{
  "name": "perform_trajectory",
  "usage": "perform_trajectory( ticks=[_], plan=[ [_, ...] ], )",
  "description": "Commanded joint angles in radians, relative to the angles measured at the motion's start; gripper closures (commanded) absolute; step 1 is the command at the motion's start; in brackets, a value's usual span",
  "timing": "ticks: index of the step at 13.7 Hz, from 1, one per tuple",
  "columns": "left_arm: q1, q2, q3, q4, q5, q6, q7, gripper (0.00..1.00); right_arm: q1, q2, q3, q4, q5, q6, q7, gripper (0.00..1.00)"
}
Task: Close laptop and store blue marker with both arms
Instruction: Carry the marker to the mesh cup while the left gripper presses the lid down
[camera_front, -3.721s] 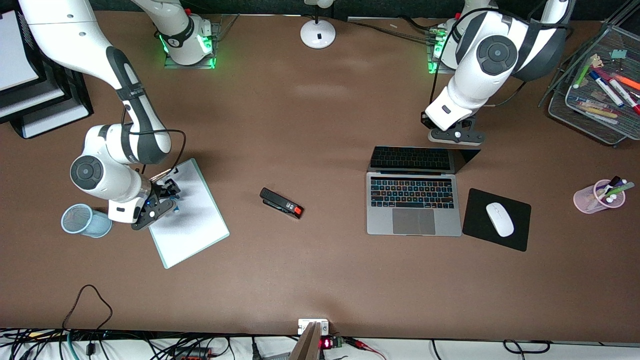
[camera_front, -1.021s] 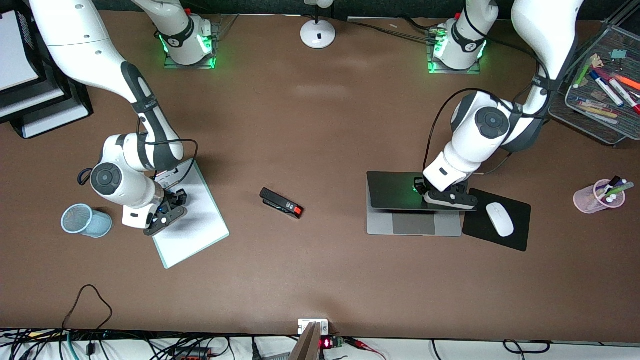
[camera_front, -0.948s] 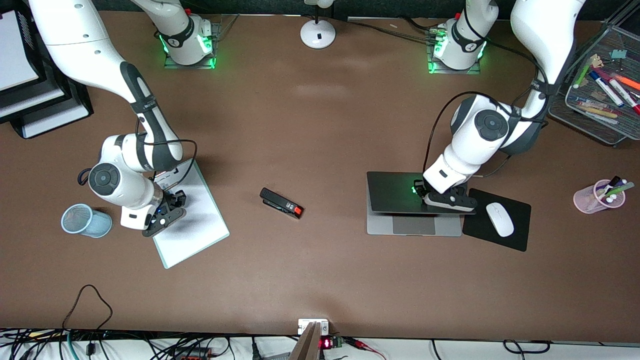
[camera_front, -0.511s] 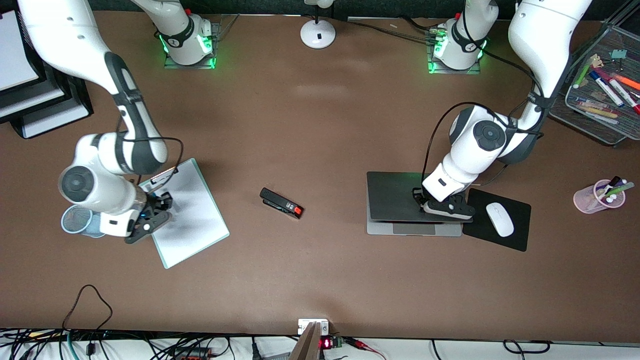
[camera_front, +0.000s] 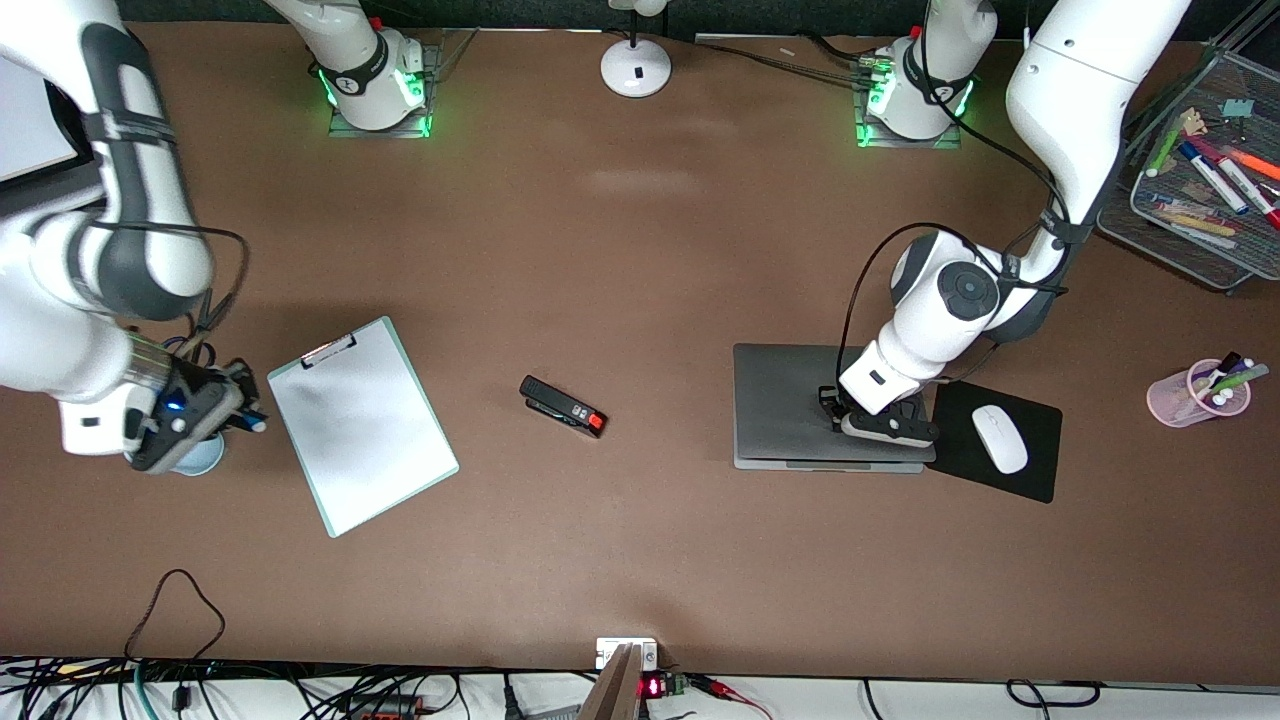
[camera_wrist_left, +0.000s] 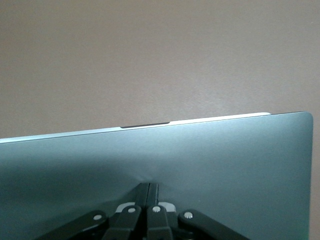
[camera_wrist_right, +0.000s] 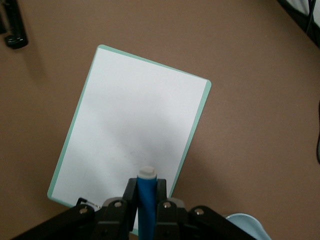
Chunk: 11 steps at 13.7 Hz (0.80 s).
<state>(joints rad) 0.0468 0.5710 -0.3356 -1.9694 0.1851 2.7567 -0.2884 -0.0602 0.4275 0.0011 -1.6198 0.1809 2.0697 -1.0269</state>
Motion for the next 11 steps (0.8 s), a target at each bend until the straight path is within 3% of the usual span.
perform_trajectory(
  ticks=[1,4,11],
  plan=[
    [-0.010,0.042,0.018,0.029,0.036,0.030,-0.009,1.00,-0.058,-0.010,0.008,0.073,0.104,-0.118,-0.190,0.93],
    [-0.010,0.073,0.024,0.029,0.036,0.075,-0.009,1.00,-0.124,-0.010,0.007,0.124,0.227,-0.151,-0.423,0.93],
    [-0.007,0.063,0.023,0.030,0.037,0.077,-0.015,1.00,-0.294,0.030,0.005,0.132,0.550,-0.195,-0.873,0.93]
  ],
)
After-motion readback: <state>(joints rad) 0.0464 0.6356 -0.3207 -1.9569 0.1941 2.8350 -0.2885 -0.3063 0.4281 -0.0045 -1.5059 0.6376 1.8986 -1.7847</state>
